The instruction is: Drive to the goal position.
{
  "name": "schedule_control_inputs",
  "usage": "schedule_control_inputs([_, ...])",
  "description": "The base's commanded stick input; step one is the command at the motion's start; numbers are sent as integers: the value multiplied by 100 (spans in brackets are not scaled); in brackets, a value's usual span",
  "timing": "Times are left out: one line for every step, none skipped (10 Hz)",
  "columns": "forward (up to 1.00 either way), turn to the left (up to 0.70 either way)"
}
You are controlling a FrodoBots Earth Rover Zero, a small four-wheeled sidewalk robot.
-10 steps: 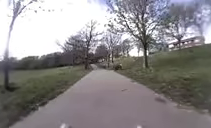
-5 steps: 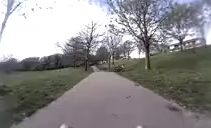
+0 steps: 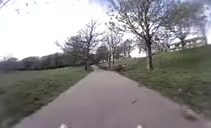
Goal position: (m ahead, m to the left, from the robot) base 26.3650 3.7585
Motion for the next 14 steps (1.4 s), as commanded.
schedule_control_inputs([85, -5])
schedule_control_inputs([85, 1])
schedule_control_inputs([85, 1])
schedule_control_inputs([85, 1])
schedule_control_inputs([85, 1])
schedule_control_inputs([85, 1])
schedule_control_inputs([85, 1])
schedule_control_inputs([85, 1])
schedule_control_inputs([85, 1])
schedule_control_inputs([85, 1])
schedule_control_inputs([85, 1])
schedule_control_inputs([85, 1])
schedule_control_inputs([85, 1])
schedule_control_inputs([85, 1])
